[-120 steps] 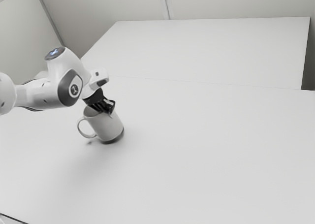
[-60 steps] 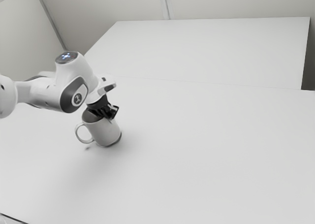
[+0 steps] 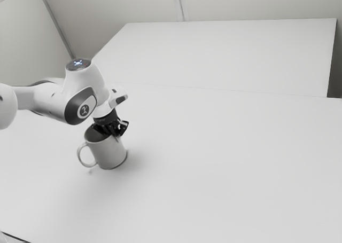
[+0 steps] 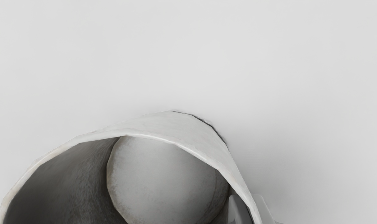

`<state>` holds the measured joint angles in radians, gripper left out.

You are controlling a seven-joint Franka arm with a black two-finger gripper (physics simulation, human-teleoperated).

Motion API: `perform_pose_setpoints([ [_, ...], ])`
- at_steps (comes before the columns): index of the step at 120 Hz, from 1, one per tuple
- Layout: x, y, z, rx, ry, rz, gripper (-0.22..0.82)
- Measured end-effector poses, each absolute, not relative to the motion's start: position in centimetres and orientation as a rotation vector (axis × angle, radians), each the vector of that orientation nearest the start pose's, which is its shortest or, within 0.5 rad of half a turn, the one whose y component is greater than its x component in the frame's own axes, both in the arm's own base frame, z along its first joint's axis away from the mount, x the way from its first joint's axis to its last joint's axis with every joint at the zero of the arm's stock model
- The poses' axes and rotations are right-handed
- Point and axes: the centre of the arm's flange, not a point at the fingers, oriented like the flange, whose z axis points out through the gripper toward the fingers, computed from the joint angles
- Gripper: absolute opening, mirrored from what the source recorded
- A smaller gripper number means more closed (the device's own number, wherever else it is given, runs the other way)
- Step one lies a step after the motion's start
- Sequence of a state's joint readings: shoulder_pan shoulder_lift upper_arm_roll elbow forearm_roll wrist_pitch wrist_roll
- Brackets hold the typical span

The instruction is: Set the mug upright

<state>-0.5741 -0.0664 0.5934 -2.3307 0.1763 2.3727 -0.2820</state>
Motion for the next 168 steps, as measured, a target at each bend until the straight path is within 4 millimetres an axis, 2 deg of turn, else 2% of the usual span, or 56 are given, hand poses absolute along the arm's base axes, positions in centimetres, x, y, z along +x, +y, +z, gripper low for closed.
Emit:
perform_pose_setpoints([
  [20, 50.8, 1.4, 36.5, -3.048, -0.374, -0.152, -0.18],
  [39, 50.9, 1.3, 36.6, -3.05, -0.427, -0.149, 0.18],
  [52, 51.1, 1.4, 37.0, -3.048, -0.45, -0.147, 0.35],
  [70, 51.5, 1.6, 38.2, -3.046, -0.477, -0.141, 0.48],
  [94, 51.5, 1.9, 40.0, -3.063, -0.521, -0.106, 0.56],
  [116, 53.1, 2.1, 43.9, -3.078, -0.523, -0.128, 0.58],
  [131, 55.1, 2.8, 48.0, -3.073, -0.479, -0.173, 0.59],
  [142, 55.5, 3.8, 50.1, -3.064, -0.448, -0.171, 0.6],
  [168, 56.3, 5.9, 59.0, -3.057, -0.352, -0.259, 0.6],
])
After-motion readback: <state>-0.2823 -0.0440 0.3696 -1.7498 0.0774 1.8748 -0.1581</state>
